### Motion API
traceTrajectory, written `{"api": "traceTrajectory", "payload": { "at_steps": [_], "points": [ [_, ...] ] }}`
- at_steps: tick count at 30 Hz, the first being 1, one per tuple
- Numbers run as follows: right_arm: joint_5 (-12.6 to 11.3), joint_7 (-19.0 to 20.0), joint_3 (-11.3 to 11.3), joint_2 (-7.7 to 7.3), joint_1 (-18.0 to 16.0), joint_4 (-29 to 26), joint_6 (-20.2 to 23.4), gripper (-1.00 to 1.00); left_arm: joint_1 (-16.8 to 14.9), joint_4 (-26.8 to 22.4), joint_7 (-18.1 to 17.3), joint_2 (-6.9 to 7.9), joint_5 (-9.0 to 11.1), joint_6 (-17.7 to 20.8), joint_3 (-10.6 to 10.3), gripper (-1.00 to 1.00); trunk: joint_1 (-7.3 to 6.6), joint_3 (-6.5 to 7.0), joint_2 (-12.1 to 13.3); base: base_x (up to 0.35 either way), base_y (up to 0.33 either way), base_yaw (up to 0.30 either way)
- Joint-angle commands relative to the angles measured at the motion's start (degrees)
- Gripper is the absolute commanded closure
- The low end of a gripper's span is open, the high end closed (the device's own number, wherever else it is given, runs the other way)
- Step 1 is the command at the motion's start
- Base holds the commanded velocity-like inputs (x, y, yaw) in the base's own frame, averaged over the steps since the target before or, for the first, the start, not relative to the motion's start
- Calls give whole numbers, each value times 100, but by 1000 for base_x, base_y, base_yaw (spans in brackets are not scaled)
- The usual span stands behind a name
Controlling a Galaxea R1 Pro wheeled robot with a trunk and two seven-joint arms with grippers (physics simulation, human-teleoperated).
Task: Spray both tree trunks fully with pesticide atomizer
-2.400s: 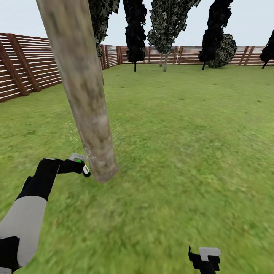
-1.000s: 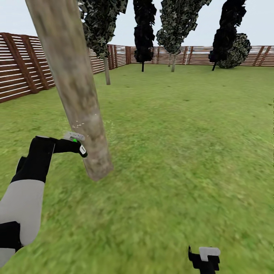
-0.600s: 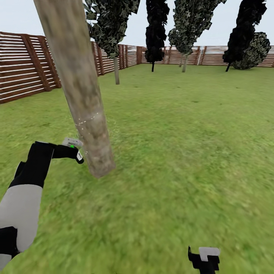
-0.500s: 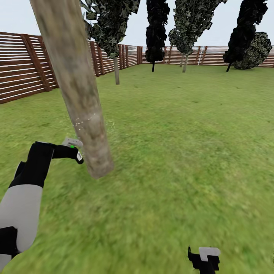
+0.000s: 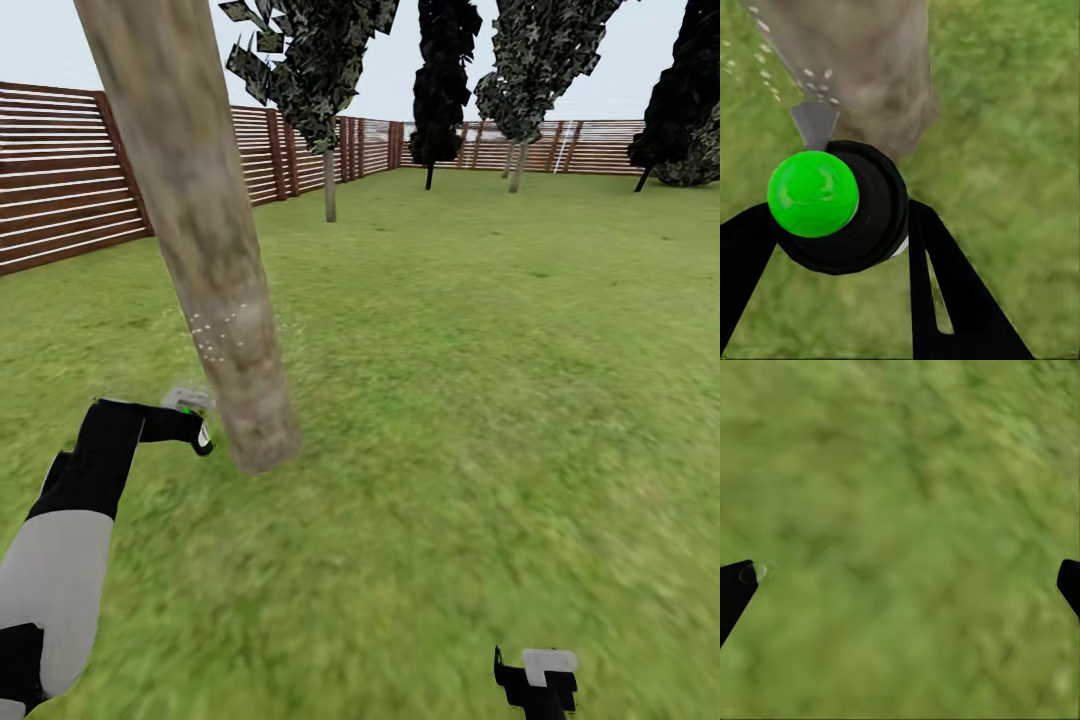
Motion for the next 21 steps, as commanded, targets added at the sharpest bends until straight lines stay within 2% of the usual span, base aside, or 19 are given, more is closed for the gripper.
{"api": "traceTrajectory", "payload": {
  "at_steps": [1, 2, 4, 6, 8, 9, 10, 12, 14, 15, 16, 18, 21],
  "points": [
    [-1, 0, -1, 0, 0, 0, 0, -100, 101, 1, -2, 99, 41, -8, 6, 100, -1, 1, 0, 138, -243, 32],
    [0, 0, -1, 0, 0, 0, 0, -100, 172, 32, -2, 198, 41, -20, 8, 100, -1, 1, 0, 138, -243, 13],
    [1, 0, 0, 0, 0, 0, 0, -100, 267, 172, -2, 245, 41, -44, -4, 100, -1, 1, 0, 138, -243, 4],
    [2, 0, -1, 0, 0, 0, 0, -100, 301, 240, -2, 149, 62, -49, -32, 100, -1, 1, 0, 138, -243, 1],
    [2, 0, 2, 0, 0, 0, 0, -100, 371, 271, -2, -74, 53, -51, -47, 100, -1, 1, 0, 138, -240, 0],
    [1, 0, 1, 0, 0, 0, 0, -100, 386, 276, -2, -131, 40, -51, -42, 100, -1, 1, 0, 138, -226, 0],
    [1, 0, 1, 0, 0, 0, 0, -100, 390, 281, -2, -122, 41, -53, -23, 100, -1, 1, 0, 146, -222, 0],
    [0, 0, 0, 0, 0, 0, 0, -100, 402, 287, 9, 40, 35, -56, 8, 100, -1, 1, 0, 172, -205, 0],
    [-1, 0, 1, 0, 0, 0, 0, -100, 411, 318, 51, 412, 40, -52, 24, 100, -1, 1, 0, 137, -123, 0],
    [0, 0, 2, 0, 0, 0, 0, -100, 465, 333, 60, 493, 39, -57, 73, 100, -1, 1, 0, 30, -25, 0],
    [1, 0, 2, 0, 0, 0, 0, -100, 545, 337, 65, 504, 35, -64, 95, 100, -1, 1, 0, 12, -10, 0],
    [3, 0, 7, 0, 0, 0, 0, -100, 620, 348, 90, 454, 50, -113, 104, 100, -1, 1, 0, 4, -3, 84],
    [-1, 0, 2, 0, 0, 0, 0, -100, 647, 435, 815, -22, 102, -451, 138, 100, -1, 1, 0, 0, 0, 254]
  ]
}}
